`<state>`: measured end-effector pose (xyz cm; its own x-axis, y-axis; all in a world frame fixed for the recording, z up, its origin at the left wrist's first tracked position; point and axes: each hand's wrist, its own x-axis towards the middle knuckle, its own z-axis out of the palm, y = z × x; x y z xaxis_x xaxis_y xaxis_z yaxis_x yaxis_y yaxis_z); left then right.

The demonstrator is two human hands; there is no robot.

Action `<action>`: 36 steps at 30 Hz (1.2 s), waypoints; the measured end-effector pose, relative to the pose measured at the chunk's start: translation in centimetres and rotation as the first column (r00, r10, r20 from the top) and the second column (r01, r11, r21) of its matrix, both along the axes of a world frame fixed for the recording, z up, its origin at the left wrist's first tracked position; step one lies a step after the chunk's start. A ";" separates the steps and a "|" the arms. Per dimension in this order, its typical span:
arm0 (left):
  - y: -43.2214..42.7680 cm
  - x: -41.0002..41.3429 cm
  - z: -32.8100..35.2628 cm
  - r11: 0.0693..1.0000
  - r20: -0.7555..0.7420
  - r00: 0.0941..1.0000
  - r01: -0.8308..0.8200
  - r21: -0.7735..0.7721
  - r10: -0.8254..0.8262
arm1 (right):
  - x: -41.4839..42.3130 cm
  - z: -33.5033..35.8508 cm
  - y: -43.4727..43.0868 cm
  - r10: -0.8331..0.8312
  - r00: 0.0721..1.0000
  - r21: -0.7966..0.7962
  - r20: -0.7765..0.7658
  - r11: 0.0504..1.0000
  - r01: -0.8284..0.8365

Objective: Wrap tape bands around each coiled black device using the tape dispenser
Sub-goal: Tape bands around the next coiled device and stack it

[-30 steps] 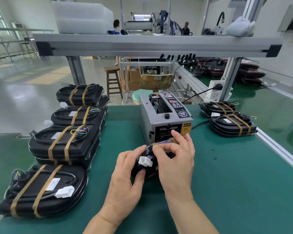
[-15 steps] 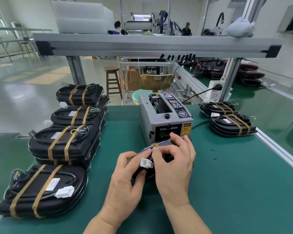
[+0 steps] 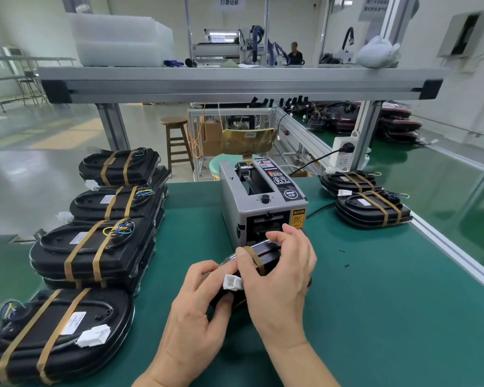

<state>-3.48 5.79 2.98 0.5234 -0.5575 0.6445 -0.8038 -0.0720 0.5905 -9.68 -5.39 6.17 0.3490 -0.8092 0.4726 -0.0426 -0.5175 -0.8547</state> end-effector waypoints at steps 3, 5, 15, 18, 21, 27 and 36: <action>0.1 0.1 0.2 1.000 0.001 1.000 -0.002 0.016 0.002 | -0.1 -0.1 -0.8 -0.004 1.000 -0.003 0.003 1.000 0.004; 0.1 0.2 0.2 1.000 0.000 1.000 -0.007 0.026 0.007 | -0.1 -0.2 -1.1 -0.008 1.000 -0.013 0.007 1.000 0.008; 0.4 -0.1 0.4 0.999 -0.019 1.000 0.003 0.047 -0.003 | -0.2 0.0 -1.0 0.009 0.998 -0.024 -0.067 1.000 -0.011; 0.5 0.1 0.7 0.999 -0.031 0.999 0.015 0.049 -0.013 | -0.8 0.1 -2.7 -0.019 1.000 0.049 0.023 0.999 0.017; 0.6 0.0 1.3 0.999 -0.055 0.998 0.018 0.046 -0.016 | -1.4 0.2 -4.6 0.064 0.997 0.254 0.041 0.964 -0.073; -0.7 0.1 4.0 0.995 -0.088 0.994 -0.050 0.084 0.057 | -0.4 -0.6 -4.4 0.075 0.992 0.366 0.097 0.924 -0.105; 1.1 2.0 5.7 0.975 -0.085 0.995 -0.027 0.221 0.046 | 1.8 -0.4 -7.9 0.068 0.989 0.634 0.130 0.762 -0.136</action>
<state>-1.51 6.93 8.65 0.5958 -0.6592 0.4587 -0.7431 -0.2358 0.6263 -7.85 -13.30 5.79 0.4287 -0.8971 -0.1071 0.0759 0.1539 -0.9852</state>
